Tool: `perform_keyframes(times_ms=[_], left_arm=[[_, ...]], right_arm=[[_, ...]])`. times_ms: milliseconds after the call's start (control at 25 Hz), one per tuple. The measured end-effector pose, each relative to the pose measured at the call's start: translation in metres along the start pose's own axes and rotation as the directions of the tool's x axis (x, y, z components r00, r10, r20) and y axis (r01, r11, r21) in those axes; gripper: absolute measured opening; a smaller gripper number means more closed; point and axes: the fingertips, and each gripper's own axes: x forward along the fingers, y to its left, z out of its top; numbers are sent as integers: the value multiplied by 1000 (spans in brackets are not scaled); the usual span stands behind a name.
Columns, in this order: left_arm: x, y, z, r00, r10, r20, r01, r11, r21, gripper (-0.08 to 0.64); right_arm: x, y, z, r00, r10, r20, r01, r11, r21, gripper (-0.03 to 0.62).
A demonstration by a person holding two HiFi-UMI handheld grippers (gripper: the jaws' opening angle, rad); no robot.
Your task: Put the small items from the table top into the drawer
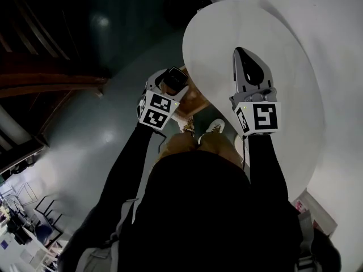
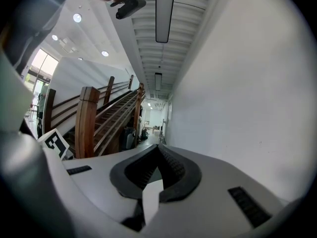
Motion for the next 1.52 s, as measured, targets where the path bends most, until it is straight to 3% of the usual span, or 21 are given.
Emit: perform_keyframes(times_ms=[240,640,960,1320,1520], left_arm=[[36,-9,-46,990,-54,-131,56,998,12,346],[97,-32,-93,963,-131,-234,129,991,-24,347],[133,-36,-110,966,-123,-229,116,992,-43,347],[151,-41,-123,958,-100,-270,110,994,25,347],[150,-42,-122,960,-105,-261,114,993,17,347]], right_arm=[[-2,2,-16,999,8,-37,-7,1000,11,26],[-13,-3,-41,994,-7,-105,6,1000,-4,26],[-32,-6,-60,985,-23,-172,20,1000,-20,26],[-43,-9,-72,976,-28,-216,19,999,-42,26],[-39,-5,-70,977,-15,-213,6,999,-47,26]])
